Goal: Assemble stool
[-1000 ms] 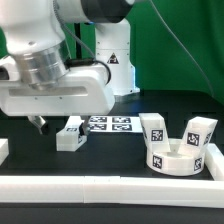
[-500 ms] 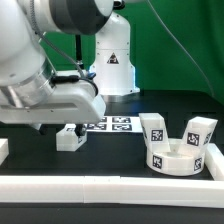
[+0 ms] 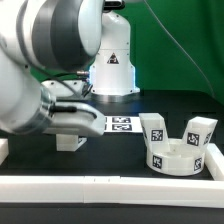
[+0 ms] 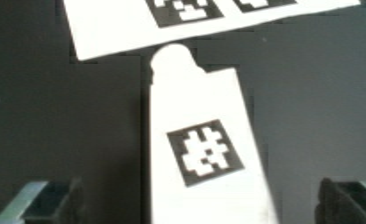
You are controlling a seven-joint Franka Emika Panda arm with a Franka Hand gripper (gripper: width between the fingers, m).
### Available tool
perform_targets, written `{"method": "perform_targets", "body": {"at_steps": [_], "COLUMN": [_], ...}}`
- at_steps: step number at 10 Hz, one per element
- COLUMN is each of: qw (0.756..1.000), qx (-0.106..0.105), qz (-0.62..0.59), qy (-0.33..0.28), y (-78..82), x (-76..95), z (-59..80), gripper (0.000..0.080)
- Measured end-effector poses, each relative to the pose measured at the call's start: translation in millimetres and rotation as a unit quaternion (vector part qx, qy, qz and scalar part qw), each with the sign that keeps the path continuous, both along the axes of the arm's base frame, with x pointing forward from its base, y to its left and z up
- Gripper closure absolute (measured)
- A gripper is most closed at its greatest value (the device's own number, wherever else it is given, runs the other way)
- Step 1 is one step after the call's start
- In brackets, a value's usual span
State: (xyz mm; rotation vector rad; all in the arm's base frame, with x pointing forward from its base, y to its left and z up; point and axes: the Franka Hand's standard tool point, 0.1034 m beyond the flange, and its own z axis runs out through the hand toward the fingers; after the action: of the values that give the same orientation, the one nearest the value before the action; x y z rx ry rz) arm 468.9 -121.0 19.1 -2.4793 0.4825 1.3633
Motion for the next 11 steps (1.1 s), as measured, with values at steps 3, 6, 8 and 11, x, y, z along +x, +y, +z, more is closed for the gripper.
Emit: {"method": "perform_targets", "body": {"at_steps": [3,6,8,11], "qw": [0.999,0.999,0.999,0.999], "qx": [0.006,0.001,0.001,0.004], "qz": [0.001,0.001,0.0,0.005], "qy": [0.051,0.048,0.048,0.039], "y": [-0.7,1.7,1.7,2.2], "x": [-0.5,-1.8,-1.9,1.9], "z": [-11.0,-12.7,-12.8,-9.8], "gripper": [0.015,0.0238,0.0376,0.0474]}}
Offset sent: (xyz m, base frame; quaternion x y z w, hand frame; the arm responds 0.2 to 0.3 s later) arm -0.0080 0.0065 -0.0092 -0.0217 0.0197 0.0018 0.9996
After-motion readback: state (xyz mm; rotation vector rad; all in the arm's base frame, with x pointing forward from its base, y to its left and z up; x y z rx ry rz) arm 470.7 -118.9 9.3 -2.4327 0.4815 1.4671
